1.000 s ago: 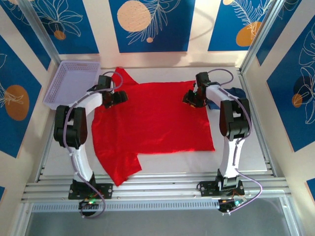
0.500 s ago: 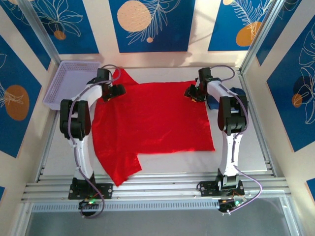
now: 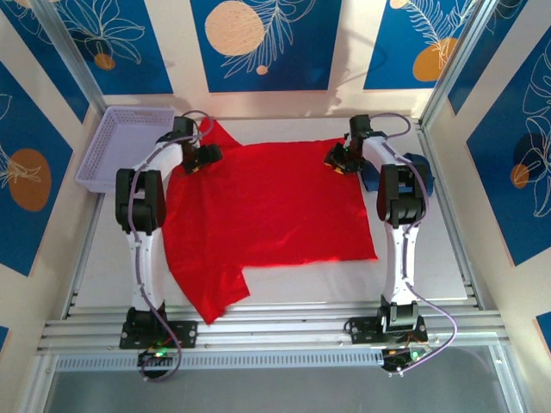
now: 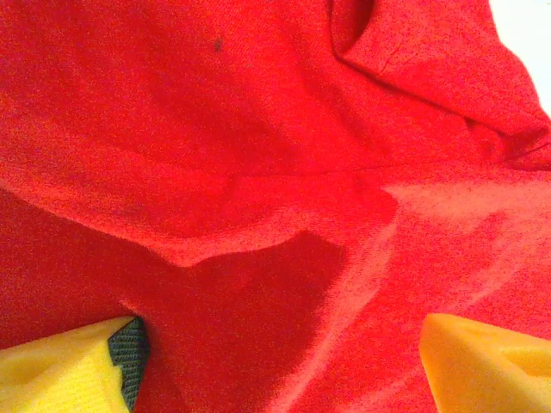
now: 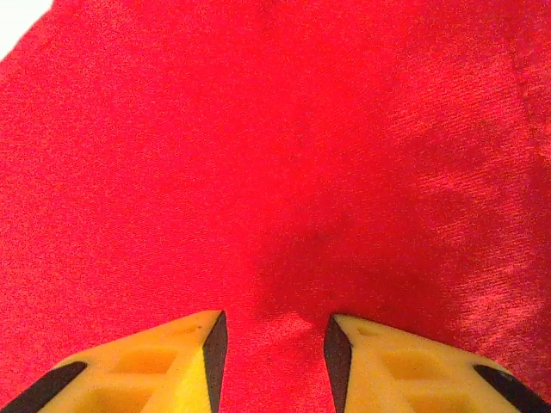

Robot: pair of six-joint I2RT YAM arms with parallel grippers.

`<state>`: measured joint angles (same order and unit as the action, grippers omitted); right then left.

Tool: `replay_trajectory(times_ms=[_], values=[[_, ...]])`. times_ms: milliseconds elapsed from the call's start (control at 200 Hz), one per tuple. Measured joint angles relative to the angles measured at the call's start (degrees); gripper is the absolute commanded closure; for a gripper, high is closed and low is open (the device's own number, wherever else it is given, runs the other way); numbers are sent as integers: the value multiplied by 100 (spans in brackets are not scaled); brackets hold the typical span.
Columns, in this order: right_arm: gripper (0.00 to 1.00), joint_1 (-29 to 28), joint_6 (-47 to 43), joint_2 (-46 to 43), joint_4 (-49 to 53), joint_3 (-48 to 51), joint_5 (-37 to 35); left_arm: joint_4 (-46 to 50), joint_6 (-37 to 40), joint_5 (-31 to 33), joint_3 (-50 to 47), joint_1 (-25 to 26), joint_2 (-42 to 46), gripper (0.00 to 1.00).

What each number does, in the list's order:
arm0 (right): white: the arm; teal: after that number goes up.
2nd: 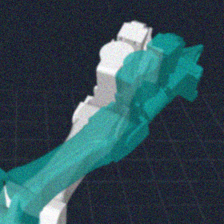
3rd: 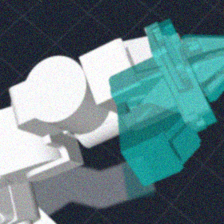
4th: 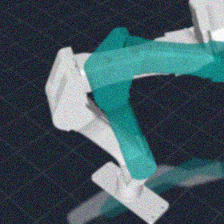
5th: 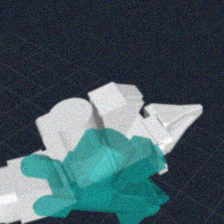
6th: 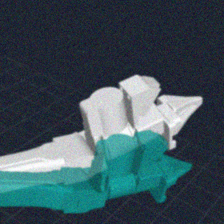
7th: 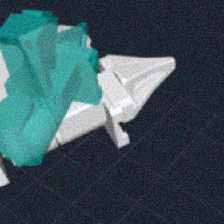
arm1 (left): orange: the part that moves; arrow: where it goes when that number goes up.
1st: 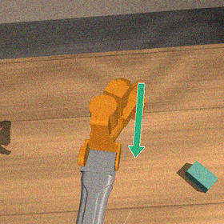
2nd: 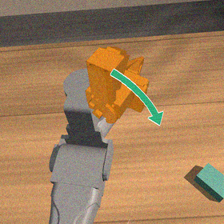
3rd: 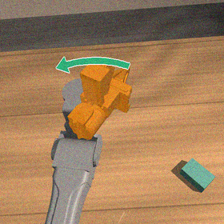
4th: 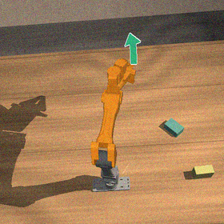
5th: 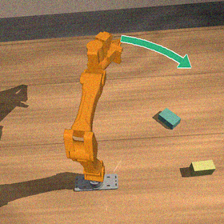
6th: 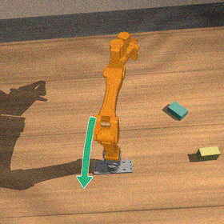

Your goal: Fold the inside-out t-shirt

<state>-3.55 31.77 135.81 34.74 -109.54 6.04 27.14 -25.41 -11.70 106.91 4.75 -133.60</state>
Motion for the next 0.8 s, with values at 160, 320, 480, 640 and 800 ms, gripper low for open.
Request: replay_trajectory(times_ms=[160,320,480,640,800], values=[[62,57,4,260,175,-468,-2,98,-20,-87,560,0,-348,17],[62,96,4,584,350,-1040,-2,317,-42,-201,1482,0,-883,17],[61,101,13,1019,590,-1836,22,605,-111,-299,2426,0,-1397,17],[57,61,-133,1045,730,-1963,39,841,-164,-341,2614,2,-1436,17],[52,-44,-374,-264,483,-63,-105,774,-173,-350,1725,48,-693,16]])
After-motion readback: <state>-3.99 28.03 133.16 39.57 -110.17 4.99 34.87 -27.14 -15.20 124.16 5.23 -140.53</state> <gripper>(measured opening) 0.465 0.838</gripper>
